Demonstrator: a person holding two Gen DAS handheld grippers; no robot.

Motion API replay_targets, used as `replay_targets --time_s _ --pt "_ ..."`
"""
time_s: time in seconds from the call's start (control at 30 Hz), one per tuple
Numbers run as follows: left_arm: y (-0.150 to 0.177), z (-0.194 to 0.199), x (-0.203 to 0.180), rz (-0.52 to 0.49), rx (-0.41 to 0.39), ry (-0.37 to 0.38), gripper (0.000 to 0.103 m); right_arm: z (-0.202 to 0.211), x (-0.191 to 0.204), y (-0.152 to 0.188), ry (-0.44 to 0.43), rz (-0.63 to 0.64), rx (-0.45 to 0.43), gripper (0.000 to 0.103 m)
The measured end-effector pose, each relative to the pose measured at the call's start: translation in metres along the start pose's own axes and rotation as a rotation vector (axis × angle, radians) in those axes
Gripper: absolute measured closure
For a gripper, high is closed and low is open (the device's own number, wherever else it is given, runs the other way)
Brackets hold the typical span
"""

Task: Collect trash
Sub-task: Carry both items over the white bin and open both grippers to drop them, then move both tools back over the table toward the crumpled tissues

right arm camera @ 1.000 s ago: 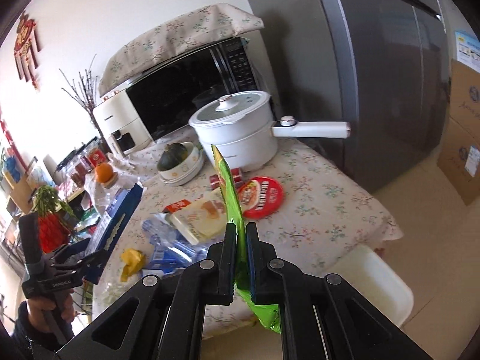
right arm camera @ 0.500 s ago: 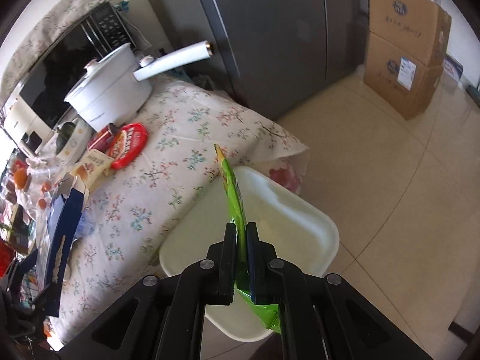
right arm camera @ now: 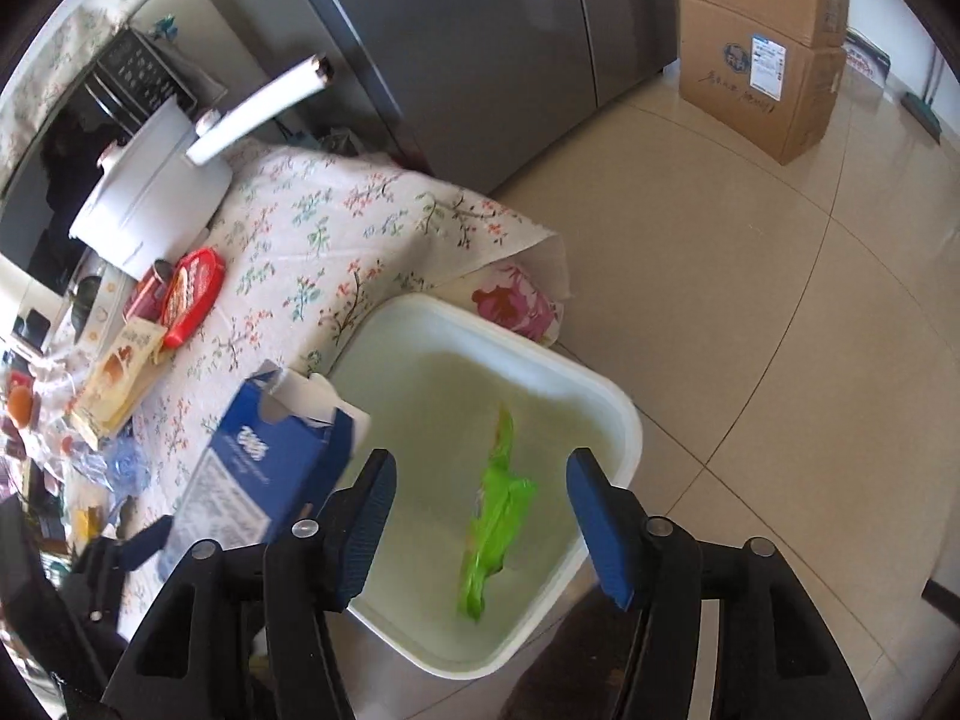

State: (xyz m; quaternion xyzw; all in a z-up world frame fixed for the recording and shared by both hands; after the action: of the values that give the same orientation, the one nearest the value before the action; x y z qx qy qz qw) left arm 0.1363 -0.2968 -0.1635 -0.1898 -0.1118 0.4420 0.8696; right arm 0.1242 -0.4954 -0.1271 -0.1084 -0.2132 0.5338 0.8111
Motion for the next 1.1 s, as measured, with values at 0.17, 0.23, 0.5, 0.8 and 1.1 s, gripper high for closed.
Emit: replay_targets --time_s 0.17,0.23,0.5,0.8,1.1 --pt "-0.005 -0.020 -0.013 -0.012 0.028 0.016 0.006 0.013 -0.006 0.004 0.013 0.004 -0.017 0.042" --pt "-0.007 -0.026 -0.016 -0.021 0.039 0.018 0.006 0.018 -0.006 0.006 0.018 0.013 -0.023 0.041" --pt "-0.010 -0.023 -0.019 -0.035 -0.009 0.042 0.006 0.031 -0.011 0.010 0.047 0.021 -0.051 0.031" --pt "0.000 0.014 0.015 0.045 -0.077 0.011 0.001 0.039 0.005 0.010 0.067 0.074 -0.078 0.024" --pt "0.047 0.065 0.094 0.169 -0.129 -0.081 0.001 0.051 0.077 0.019 0.060 0.246 -0.133 0.015"
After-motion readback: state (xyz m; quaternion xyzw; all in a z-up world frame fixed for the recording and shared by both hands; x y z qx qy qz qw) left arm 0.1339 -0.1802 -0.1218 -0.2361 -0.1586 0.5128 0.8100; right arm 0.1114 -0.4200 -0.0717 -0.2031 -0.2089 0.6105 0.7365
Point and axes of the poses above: each gripper's, at about its wrist camera, not at the fingertips, and z roughly against the way its jaws point, x to its left, y to its underside, the point moved 6 cm from there along -z, roughly the way its jaws point
